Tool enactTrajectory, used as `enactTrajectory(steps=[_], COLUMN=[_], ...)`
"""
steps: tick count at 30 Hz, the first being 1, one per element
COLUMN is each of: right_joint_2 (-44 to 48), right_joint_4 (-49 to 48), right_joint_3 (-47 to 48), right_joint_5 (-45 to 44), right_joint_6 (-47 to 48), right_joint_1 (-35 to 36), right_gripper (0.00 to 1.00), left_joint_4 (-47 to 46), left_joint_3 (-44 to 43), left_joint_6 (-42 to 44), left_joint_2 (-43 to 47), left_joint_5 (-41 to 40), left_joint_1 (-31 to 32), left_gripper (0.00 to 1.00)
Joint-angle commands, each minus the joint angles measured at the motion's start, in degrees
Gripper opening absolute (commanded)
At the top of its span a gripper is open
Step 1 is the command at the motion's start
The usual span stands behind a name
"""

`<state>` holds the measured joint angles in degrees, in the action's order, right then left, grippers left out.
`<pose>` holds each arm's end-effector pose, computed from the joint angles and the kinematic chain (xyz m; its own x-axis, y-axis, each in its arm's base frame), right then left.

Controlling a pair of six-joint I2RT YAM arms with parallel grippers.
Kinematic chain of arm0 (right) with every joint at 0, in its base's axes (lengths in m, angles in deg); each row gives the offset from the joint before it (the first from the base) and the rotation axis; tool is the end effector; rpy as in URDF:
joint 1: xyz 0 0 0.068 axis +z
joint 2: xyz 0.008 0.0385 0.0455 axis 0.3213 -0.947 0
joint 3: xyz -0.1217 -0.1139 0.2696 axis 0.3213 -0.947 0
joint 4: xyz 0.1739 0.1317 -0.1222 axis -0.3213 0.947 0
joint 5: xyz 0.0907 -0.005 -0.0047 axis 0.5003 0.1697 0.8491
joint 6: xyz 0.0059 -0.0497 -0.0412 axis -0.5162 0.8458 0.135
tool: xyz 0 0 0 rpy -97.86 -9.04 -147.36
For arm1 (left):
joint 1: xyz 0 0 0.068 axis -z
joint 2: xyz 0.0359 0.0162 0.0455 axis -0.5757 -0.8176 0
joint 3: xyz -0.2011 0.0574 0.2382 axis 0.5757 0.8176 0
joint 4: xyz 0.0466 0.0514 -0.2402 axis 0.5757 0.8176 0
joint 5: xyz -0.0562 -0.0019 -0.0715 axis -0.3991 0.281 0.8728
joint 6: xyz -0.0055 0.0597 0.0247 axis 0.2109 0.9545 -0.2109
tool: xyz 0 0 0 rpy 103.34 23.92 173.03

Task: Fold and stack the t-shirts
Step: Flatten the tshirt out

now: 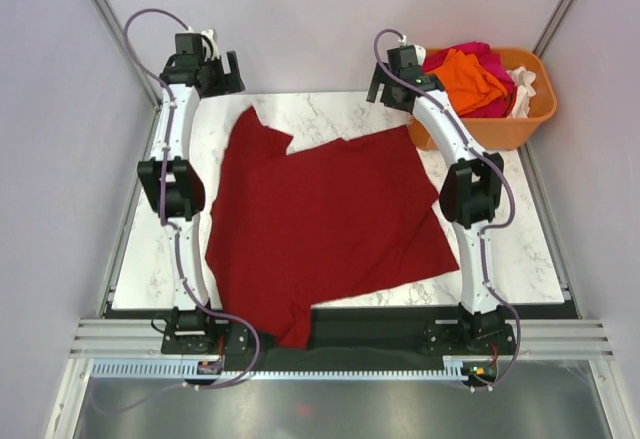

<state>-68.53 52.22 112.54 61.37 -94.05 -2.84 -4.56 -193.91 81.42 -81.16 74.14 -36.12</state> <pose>0.5258 0.1373 0.3301 -0.5964 0.2720 -0.7552 0.1898 0.9620 0.1965 0.5467 0.0007 0.3776 -0.5618 -0.1181 -0.8188 0.0629 0.9808 -0.1846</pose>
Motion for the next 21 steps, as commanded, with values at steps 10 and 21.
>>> enactTrajectory(steps=[10, 21], right_joint_2=[12.9, 21.4], right_joint_4=[-4.2, -11.8], right_joint_3=[-7.4, -33.4], right_joint_5=[0.4, 8.4], right_joint_6=[4.9, 5.1], right_joint_1=[5.7, 6.4], right_gripper=[0.98, 0.98], left_joint_4=[0.3, -6.8], left_joint_3=[20.8, 48.1], left_joint_6=[-3.0, -7.5], left_joint_2=[22.1, 28.3], left_joint_5=[-3.4, 2.7], left_joint_1=[-0.3, -0.3], left_gripper=[1.0, 0.86])
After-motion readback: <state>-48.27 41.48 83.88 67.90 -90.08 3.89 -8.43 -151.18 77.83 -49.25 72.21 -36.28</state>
